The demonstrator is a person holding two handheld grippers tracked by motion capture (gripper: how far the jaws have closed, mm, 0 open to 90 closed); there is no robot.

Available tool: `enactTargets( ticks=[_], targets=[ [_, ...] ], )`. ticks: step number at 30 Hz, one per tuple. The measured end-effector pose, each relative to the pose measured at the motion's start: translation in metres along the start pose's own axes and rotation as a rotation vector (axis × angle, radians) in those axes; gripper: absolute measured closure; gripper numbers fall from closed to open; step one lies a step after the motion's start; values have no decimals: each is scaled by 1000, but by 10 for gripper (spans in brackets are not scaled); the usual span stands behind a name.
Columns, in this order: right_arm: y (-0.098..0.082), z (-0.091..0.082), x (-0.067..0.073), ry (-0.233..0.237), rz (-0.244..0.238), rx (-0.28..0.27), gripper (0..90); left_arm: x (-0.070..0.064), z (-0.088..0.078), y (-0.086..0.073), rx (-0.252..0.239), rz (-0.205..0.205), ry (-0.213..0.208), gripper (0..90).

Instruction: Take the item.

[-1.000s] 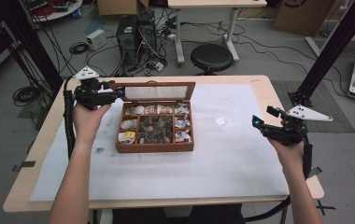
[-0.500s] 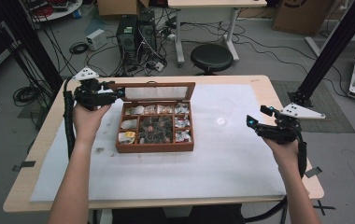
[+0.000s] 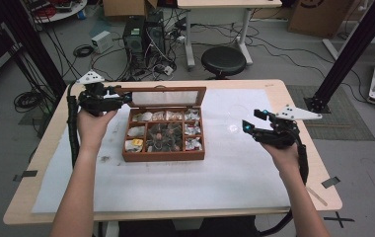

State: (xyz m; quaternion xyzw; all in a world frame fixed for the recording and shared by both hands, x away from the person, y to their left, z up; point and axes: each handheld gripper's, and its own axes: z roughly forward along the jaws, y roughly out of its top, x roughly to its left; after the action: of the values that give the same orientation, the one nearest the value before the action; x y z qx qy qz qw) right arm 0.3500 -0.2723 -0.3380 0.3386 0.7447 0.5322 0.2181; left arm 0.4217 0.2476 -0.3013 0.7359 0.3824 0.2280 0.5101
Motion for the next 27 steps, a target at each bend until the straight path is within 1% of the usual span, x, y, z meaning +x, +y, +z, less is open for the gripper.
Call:
enactTargets(
  ticks=[7, 16, 27],
  targets=[
    [2, 22, 14, 52, -23, 26, 390, 0, 0, 0, 6, 4, 0, 429],
    [1, 48, 26, 113, -6, 46, 429, 1, 1, 1, 4, -2, 1, 429],
    [2, 72, 42, 159, -19, 67, 454, 1, 1, 2, 6, -5, 4, 429]
  ],
)
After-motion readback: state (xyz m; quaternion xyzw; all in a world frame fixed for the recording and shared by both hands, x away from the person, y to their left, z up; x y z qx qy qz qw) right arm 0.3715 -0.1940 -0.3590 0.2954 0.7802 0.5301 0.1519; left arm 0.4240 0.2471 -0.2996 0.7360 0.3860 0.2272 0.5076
